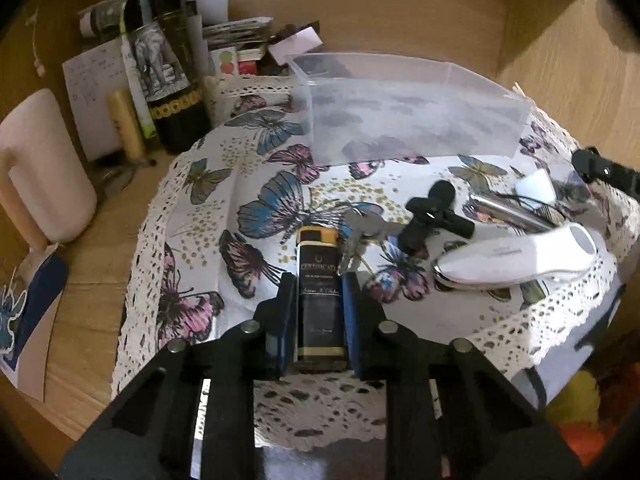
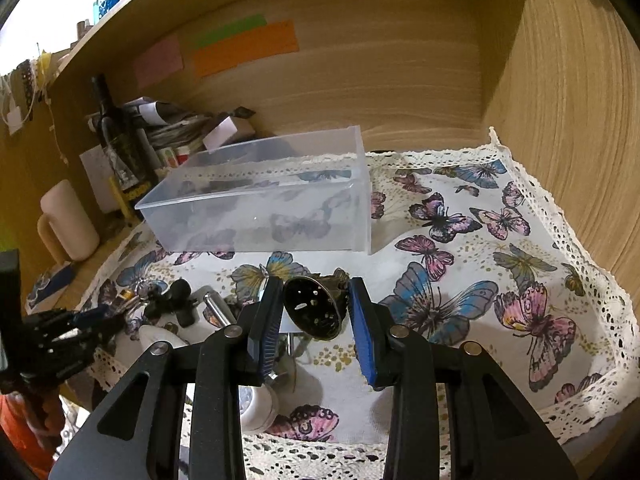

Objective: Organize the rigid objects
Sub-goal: 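Drop the bottle into the clear box with left tool while right tool drops the speaker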

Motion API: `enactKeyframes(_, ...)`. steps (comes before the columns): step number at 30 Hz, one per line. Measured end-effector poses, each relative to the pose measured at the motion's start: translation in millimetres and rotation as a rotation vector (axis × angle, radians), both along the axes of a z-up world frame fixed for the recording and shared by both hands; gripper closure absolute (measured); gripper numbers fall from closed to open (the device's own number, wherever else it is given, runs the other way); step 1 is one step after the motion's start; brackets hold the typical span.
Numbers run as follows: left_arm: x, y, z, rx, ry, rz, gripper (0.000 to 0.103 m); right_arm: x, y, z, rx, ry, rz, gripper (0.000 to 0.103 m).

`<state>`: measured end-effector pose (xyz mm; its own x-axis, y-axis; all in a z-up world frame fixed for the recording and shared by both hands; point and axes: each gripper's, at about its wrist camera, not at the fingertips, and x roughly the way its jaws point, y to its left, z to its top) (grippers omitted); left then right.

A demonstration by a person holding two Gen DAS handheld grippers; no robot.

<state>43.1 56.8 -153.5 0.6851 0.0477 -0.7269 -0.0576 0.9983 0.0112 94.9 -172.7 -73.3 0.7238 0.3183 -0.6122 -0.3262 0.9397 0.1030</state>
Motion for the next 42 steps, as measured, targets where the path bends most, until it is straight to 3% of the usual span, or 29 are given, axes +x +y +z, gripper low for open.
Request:
enactKeyframes(6,1,22,16,-0.003,-0.026,0.056,0.081,0,-5,12,-0.011,-0.036,-0.008,0.073)
enactKeyframes(12,6,24,58,0.012,-0.127,0.04,0.081,10,-3,29,-0.012,-0.079,0.005,0.073)
enactKeyframes(18,30,18,101,-0.008,-0.227,0.002,0.081,24,6,58,-0.011,-0.158,0.028,0.073)
enactKeyframes(26,77,11,138,-0.037,-0.277,-0.037,0.081,54,26,95,-0.009,-0.246,0.056,0.073)
enactKeyframes(32,119,3,141,-0.05,-0.243,-0.076,0.081,92,43,101,-0.018,-0.218,0.081,0.073)
enactKeyframes(42,180,-5,105,-0.073,-0.076,-0.139,0.081,146,75,54,-0.099,-0.057,0.119,0.073)
